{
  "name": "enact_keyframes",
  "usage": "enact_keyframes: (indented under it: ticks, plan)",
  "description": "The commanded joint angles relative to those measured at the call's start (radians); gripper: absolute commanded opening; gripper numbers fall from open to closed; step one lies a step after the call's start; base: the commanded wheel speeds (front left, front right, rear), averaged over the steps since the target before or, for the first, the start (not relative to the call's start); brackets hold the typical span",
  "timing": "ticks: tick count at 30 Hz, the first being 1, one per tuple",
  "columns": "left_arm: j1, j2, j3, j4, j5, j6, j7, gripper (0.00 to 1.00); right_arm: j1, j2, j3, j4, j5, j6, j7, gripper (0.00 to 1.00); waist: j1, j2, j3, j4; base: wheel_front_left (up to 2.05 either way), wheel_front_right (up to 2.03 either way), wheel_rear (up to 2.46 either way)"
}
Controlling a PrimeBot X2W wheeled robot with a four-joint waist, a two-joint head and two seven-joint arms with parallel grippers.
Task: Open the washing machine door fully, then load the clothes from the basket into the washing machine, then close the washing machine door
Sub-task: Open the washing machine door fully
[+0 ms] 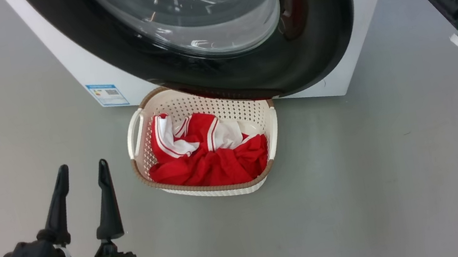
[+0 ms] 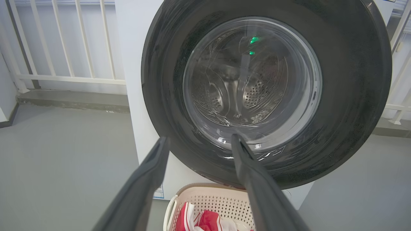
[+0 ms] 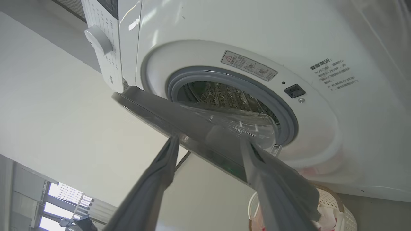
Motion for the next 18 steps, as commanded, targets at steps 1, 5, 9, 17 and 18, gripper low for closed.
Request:
enact_keyframes:
  ticks: [1,5,9,17,18]
  plan:
    - [0.003,0.02,0.036,-0.024,0.01,-0.005,-0.008,1.0,0.035,-0.02,0.017,-0.058,-0.038,0.009,-0.028,1.0,0.0,0.0,-0.005,-0.008,0.0,0.0,0.0]
    - [0.006,0.02,0.043,-0.027,0.016,-0.008,-0.008,1.0,0.108,-0.045,0.053,-0.152,-0.134,0.009,-0.151,1.0,0.0,0.0,-0.012,-0.02,0.0,0.0,0.0]
    - [0.009,0.02,0.046,-0.028,0.02,-0.01,-0.008,1.0,0.18,-0.081,0.107,-0.219,-0.237,0.009,-0.315,1.0,0.0,0.0,-0.02,-0.029,0.0,0.0,0.0]
    - [0.021,0.02,0.057,-0.027,0.028,-0.015,-0.008,1.0,0.306,-0.178,0.205,-0.266,-0.404,0.009,-0.624,1.0,0.0,0.0,-0.04,-0.048,0.0,0.0,0.0]
    - [0.023,0.02,0.059,-0.028,0.029,-0.015,-0.008,1.0,0.316,-0.183,0.213,-0.266,-0.423,0.009,-0.64,1.0,0.0,0.0,-0.041,-0.051,0.0,0.0,0.0]
